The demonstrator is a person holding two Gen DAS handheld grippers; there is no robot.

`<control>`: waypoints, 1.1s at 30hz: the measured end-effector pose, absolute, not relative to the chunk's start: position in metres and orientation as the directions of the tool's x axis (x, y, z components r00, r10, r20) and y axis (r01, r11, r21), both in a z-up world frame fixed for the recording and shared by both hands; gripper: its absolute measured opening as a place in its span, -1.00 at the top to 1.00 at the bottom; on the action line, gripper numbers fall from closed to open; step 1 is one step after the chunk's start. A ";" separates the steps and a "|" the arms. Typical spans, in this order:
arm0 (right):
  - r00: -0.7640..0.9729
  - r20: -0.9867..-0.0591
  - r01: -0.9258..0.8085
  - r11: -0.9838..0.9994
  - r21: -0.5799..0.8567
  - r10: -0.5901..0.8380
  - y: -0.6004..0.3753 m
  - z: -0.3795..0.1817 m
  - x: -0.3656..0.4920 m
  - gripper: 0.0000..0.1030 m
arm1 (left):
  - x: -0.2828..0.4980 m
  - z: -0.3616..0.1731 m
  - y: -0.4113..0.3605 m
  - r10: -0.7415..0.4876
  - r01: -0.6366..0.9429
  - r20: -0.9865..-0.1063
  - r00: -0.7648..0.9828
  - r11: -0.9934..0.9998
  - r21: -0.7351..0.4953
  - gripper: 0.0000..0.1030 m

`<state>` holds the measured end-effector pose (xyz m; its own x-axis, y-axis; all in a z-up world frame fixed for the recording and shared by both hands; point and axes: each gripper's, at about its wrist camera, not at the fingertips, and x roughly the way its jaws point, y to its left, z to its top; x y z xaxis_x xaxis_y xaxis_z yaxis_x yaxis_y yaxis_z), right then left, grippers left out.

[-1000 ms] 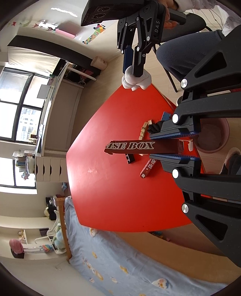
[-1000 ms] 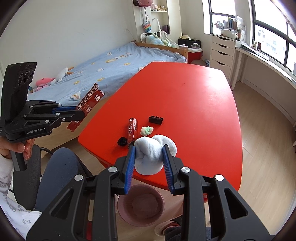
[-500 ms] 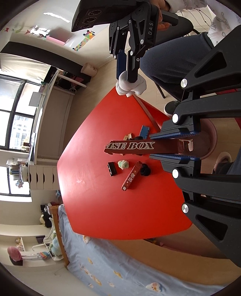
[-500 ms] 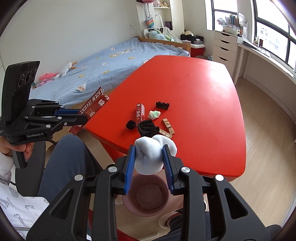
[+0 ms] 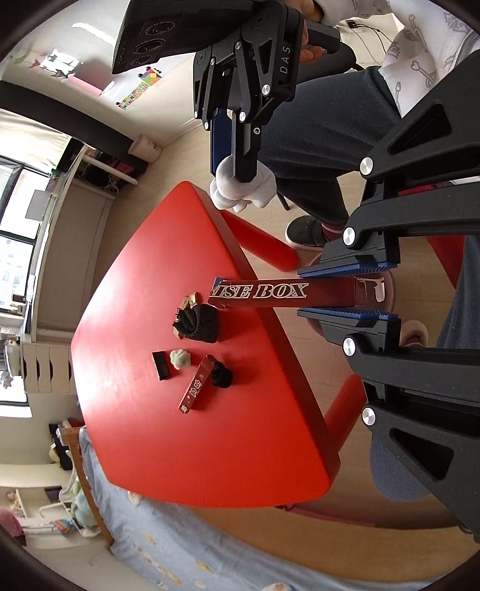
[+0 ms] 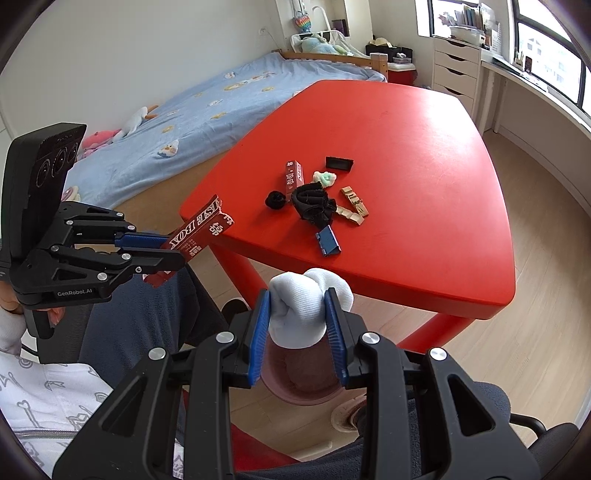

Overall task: Collect trash
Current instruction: 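Open the right tool over the bin while the left tool releases the red box, then move both tools back over the remaining items on the table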

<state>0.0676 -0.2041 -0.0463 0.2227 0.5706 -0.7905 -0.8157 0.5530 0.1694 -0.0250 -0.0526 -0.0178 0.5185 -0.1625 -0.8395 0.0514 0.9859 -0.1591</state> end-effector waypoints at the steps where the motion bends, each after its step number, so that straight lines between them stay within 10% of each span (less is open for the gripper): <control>1: 0.219 -0.793 -0.815 0.553 0.172 0.569 -0.204 -0.048 0.067 0.42 | -0.026 -0.020 -0.053 -0.165 0.052 -0.842 0.513 0.986 -0.161 0.70; 20: 0.195 -0.800 -0.826 0.535 0.179 0.567 -0.204 -0.053 0.057 0.33 | -0.025 -0.023 -0.057 -0.198 0.077 -0.839 0.506 0.980 -0.185 0.65; 25: 0.212 -0.793 -0.828 0.536 0.165 0.571 -0.204 -0.052 0.057 -0.70 | -0.027 -0.020 -0.051 -0.190 0.046 -0.815 0.547 0.979 -0.197 -0.78; 33: 0.204 -0.803 -0.816 0.550 0.176 0.560 -0.205 -0.057 0.061 -0.90 | -0.026 -0.021 -0.044 -0.148 -0.013 -0.823 0.549 0.983 -0.185 -0.85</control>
<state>0.0612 -0.2049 -0.0570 0.2039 0.5597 -0.8033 -0.8162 0.5502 0.1762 -0.0259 -0.0435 -0.0211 0.5490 -0.1475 -0.8227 -0.0130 0.9827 -0.1849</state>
